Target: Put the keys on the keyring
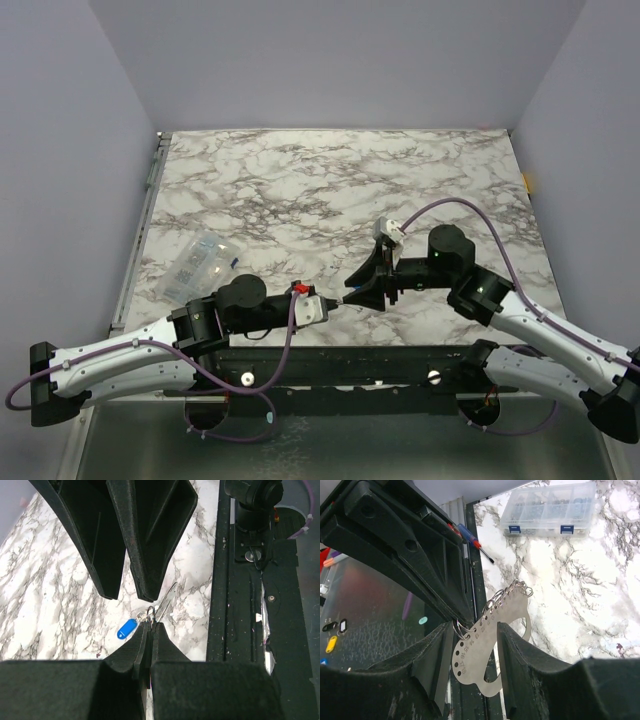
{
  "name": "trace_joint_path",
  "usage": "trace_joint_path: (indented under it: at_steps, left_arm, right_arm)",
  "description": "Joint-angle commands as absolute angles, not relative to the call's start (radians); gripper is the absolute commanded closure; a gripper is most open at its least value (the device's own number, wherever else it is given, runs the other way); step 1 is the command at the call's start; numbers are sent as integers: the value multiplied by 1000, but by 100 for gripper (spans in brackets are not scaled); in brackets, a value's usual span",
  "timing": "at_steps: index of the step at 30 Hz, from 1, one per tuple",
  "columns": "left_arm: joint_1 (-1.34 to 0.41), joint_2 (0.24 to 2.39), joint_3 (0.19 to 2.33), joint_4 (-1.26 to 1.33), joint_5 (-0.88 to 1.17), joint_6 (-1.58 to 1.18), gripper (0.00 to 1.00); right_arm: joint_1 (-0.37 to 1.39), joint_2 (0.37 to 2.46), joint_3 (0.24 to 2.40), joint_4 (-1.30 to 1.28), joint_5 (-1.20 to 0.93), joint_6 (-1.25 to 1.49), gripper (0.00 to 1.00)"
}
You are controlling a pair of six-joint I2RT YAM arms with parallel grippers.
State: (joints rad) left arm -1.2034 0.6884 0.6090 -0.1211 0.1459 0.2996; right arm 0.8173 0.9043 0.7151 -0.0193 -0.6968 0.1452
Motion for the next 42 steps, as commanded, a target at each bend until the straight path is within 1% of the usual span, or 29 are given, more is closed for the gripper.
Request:
trace_joint_path:
  at_steps: [1,7,13,21,26,28,30,34,36,42]
  left_arm:
    - [-1191,679,615,-88,179,298,100]
    - [-1186,675,611,-82,181,282,100]
    - [-1179,673,611,-74,186,274,100]
    - [-1177,674,608,-71,194,267,100]
    - [-1175,684,607,-71,194,268,100]
    - [-1174,686,607,-71,193,267,100]
    - [-1173,686,607,-71,190,266,100]
    - [-1169,685,606,-71,183,265,100]
    - [-1166,683,607,-71,181,264,100]
    - [-1156,684,608,-68,189,258,100]
  right_arm:
    - [824,925,724,-38,-716,137,52]
    - [824,965,726,-23,-802,153,52]
    - [824,976,720,-9,-801,160,51]
    - [825,994,723,26,-811,173,58]
    - [829,1002,723,43,-814,180,60]
    - [831,1003,723,42,-809,176,64]
    - [834,1004,721,37,-806,169,70]
    - [834,1003,720,3,-795,141,88]
    - [835,998,720,2,-785,132,98]
    - [836,981,717,5,-781,126,99]
